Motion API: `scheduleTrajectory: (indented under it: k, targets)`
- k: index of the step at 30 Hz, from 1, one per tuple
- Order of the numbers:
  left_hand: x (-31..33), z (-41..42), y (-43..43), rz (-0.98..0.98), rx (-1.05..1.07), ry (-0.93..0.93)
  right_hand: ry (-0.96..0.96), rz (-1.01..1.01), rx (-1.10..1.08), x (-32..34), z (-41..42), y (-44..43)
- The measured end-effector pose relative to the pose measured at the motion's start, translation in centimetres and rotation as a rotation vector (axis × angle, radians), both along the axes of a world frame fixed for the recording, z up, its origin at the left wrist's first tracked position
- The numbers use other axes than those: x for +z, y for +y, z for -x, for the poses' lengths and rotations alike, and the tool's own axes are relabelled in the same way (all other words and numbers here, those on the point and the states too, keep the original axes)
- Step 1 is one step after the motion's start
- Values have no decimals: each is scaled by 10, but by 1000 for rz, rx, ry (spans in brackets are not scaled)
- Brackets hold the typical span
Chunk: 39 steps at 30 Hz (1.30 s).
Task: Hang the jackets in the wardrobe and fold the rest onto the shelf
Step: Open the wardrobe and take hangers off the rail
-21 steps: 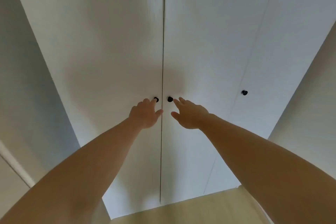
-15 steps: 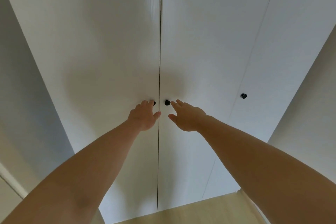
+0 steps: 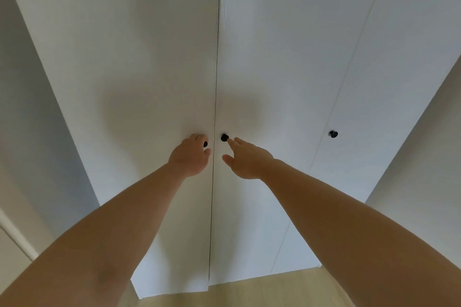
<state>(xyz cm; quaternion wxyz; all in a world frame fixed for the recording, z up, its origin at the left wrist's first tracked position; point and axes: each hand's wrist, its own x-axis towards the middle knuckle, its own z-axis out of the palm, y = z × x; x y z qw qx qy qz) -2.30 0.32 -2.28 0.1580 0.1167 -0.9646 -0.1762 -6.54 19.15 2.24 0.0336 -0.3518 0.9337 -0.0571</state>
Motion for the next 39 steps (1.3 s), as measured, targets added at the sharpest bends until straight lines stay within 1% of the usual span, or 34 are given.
scheduleTrajectory:
  k: [4,6,9,13,16,20,21,24,28,31,35,37,39]
  targets:
    - [-8,-30,9,-21,-25,115,-246,258,-62,7,-7,-8]
    - [-10,-49,16,-20,-28,167,-313,366,-68,12,-15,-15]
    - [-12,-80,23,-7,-13,225,-389,466,-13,19,-33,-25]
    - [-12,-118,28,-19,10,244,-475,558,21,22,-62,-27]
    - [-11,-146,28,-64,80,247,-513,525,114,26,-82,-19]
    - [-12,-183,24,-349,221,296,-575,528,227,32,-114,-14]
    - [-12,-192,23,-382,251,312,-590,537,244,33,-122,-15]
    - [-8,-222,22,-409,347,378,-654,560,314,32,-144,-24]
    - [5,-258,16,-499,473,545,-714,530,414,36,-179,-42]
    - [11,-283,9,-509,551,628,-710,498,483,34,-204,-60]
    - [16,-325,-4,-531,648,744,-648,397,671,32,-242,-84]
    - [17,-344,-12,-557,701,803,-625,388,752,30,-258,-97]
    - [17,-361,-19,-565,730,852,-612,386,786,27,-271,-113]
